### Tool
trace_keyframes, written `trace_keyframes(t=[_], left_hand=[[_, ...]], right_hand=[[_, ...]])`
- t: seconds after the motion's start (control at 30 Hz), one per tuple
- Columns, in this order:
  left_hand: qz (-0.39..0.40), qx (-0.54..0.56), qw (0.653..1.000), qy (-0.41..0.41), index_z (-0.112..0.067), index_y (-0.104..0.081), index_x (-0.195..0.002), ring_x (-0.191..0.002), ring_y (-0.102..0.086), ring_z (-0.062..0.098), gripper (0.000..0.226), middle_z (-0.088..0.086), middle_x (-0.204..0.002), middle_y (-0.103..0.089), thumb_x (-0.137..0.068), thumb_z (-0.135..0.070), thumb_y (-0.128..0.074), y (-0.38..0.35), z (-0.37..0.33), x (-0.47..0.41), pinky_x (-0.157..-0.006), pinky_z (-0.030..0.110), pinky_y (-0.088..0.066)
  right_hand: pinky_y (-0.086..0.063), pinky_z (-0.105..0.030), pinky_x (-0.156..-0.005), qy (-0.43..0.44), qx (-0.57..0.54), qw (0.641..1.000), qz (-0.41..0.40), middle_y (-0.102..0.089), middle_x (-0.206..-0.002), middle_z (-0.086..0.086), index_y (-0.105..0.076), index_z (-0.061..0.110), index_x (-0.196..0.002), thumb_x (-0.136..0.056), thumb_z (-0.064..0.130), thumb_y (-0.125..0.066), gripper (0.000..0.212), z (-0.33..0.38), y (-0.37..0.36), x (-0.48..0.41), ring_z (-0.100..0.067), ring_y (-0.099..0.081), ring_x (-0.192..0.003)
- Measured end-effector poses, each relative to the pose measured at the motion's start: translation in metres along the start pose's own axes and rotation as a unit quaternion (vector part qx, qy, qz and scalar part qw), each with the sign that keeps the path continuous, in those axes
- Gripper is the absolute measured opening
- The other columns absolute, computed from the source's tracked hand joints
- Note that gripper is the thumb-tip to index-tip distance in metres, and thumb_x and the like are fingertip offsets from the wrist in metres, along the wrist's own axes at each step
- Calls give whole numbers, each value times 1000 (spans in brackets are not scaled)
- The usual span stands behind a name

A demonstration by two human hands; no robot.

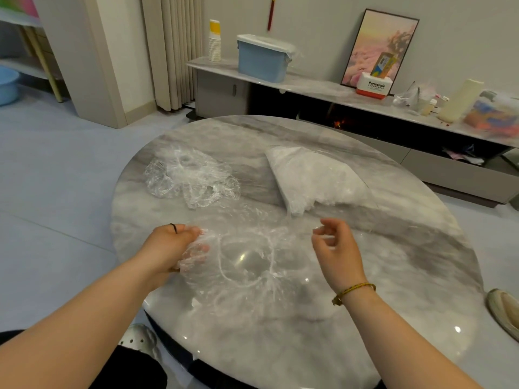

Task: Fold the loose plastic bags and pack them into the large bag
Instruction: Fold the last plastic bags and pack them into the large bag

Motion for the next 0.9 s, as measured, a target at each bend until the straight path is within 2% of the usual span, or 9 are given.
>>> trace_keyframes(t=[0.13, 0.23, 0.33, 0.5, 0.6, 0.67, 0.73, 0.83, 0.9], left_hand=[[-101, -198, 973, -55, -8, -57, -107, -71, -51, 21, 19, 3, -77, -55, -92, -19, -53, 18, 0, -13, -64, 30, -43], [-78, -374, 917, -110, -12, -41, -133, -98, -55, 23, 44, 4, -107, -56, -92, -23, -53, 12, -1, -13, -80, 29, -42], [-74, -521, 832, -175, -17, -33, -140, -126, -39, 21, 53, 2, -139, -39, -92, -30, -52, 0, -3, -3, -99, 29, -33], [14, -474, 799, -369, -21, -68, -106, -106, -59, 18, 54, -7, -109, -63, -76, -57, -42, -30, -20, 25, -87, 22, -36], [246, -501, 797, -231, -39, -41, -132, -123, -29, -11, 108, -34, -128, -23, -42, -97, -28, -55, 14, 40, -92, 0, -19], [302, -552, 745, -221, -41, -16, -142, -127, -4, -12, 115, -34, -132, 5, -40, -90, -36, -61, 26, 49, -100, 3, -7], [304, -580, 720, -229, -38, -3, -145, -127, 7, -8, 109, -29, -131, 12, -59, -71, -61, -60, 30, 51, -107, 12, -3], [266, -607, 701, -262, -30, -20, -145, -134, -11, -4, 78, -25, -141, -4, -79, -56, -51, -57, 34, 42, -107, 11, -9], [231, -585, 734, -257, -25, -52, -122, -122, -43, 4, 49, -13, -132, -47, -82, -54, -44, -55, 33, 33, -100, 12, -29]], right_hand=[[-40, -13, -79, 345, 232, 898, 142, -61, -89, 2, -58, 17, -93, -72, 21, -50, 23, 29, -38, 34, -9, -52, -86], [-47, -16, -81, 400, 336, 799, 296, -68, -88, 8, -62, 28, -84, -63, 40, -45, 30, 6, -77, 70, -8, -63, -85], [-50, -14, -75, 406, 385, 771, 305, -67, -87, 15, -67, 32, -80, -60, 45, -37, 38, -8, -90, 76, -3, -65, -79], [-41, -10, -45, 382, 397, 798, 245, -62, -62, 16, -63, 28, -55, -63, 30, -35, 29, -5, -96, 58, -4, -59, -52], [-35, -21, -47, 304, 409, 830, 225, -62, -60, 9, -63, 22, -70, -63, 37, -25, 41, 3, -89, 50, -12, -59, -54], [-32, -26, -56, 219, 383, 865, 237, -63, -73, 5, -57, 21, -87, -66, 45, -17, 51, -3, -79, 44, -20, -58, -72], [-40, -26, -62, 123, 286, 910, 274, -63, -68, 6, -47, 26, -74, -77, 37, -32, 18, -12, -72, 41, -21, -59, -72], [-45, -21, -49, -5, 144, 949, 280, -59, -47, 6, -40, 19, -68, -88, 6, -40, 24, -21, -63, 36, -13, -57, -46], [-37, -17, -38, -70, 88, 956, 271, -56, -40, 3, -41, 12, -70, -91, 1, -35, 24, -23, -58, 32, -10, -51, -34]])
Point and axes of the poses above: each hand's wrist, its own x-axis away from the middle knuckle, its own y-axis out of the back of the hand, z = x × y, the point moved 8 cm from there along -x, towards the middle knuckle
